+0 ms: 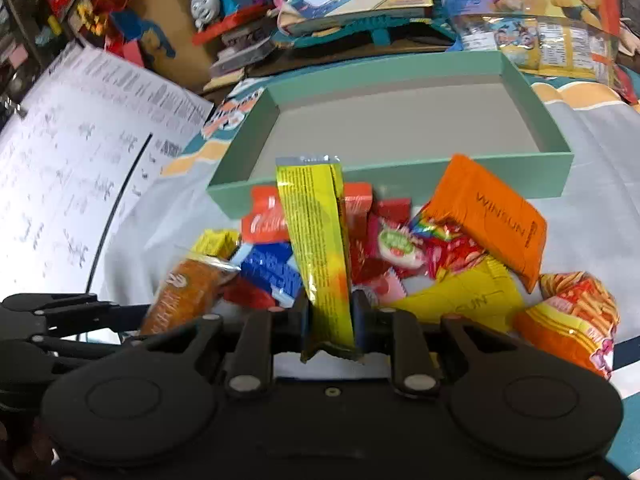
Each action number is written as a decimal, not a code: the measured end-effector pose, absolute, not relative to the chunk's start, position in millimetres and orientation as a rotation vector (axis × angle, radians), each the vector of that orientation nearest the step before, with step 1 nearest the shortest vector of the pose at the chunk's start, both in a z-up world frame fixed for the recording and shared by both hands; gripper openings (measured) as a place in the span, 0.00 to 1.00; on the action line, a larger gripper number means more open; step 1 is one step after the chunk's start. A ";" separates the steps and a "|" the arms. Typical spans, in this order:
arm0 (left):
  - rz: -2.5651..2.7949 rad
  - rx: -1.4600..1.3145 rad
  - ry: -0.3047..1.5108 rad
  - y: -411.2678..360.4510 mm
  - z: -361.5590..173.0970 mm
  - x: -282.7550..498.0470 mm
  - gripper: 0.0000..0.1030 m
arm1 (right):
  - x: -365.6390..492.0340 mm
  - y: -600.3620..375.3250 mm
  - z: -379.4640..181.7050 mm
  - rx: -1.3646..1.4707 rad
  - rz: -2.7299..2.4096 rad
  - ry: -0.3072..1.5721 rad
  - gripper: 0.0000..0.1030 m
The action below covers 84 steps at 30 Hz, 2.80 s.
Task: Organize snacks
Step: 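Carry both snacks into the green tray and open both tools, then move both tools back over the snack pile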
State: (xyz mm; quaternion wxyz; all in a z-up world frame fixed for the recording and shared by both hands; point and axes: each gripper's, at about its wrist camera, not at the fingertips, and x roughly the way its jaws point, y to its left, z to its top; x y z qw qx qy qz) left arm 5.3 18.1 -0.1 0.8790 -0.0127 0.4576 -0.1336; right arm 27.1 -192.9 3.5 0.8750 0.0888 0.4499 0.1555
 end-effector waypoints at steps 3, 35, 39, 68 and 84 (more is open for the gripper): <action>-0.281 -0.047 0.941 18.5 8.3 5.5 0.39 | 25.7 -194.9 7.4 0.200 0.323 0.934 0.20; -0.023 0.010 0.951 47.3 -19.6 314.9 0.39 | 266.5 -292.9 -6.4 0.204 0.021 0.937 0.20; -0.025 0.019 0.974 45.9 -34.4 331.0 0.39 | 288.6 -292.1 -23.6 0.177 0.018 0.955 0.20; -0.124 0.060 0.934 10.7 -4.5 206.3 1.00 | 180.0 -280.2 15.8 0.207 0.085 0.882 1.00; -0.178 0.024 1.036 0.2 -33.3 107.9 1.00 | 64.1 -321.1 -5.4 0.262 -0.064 0.950 1.00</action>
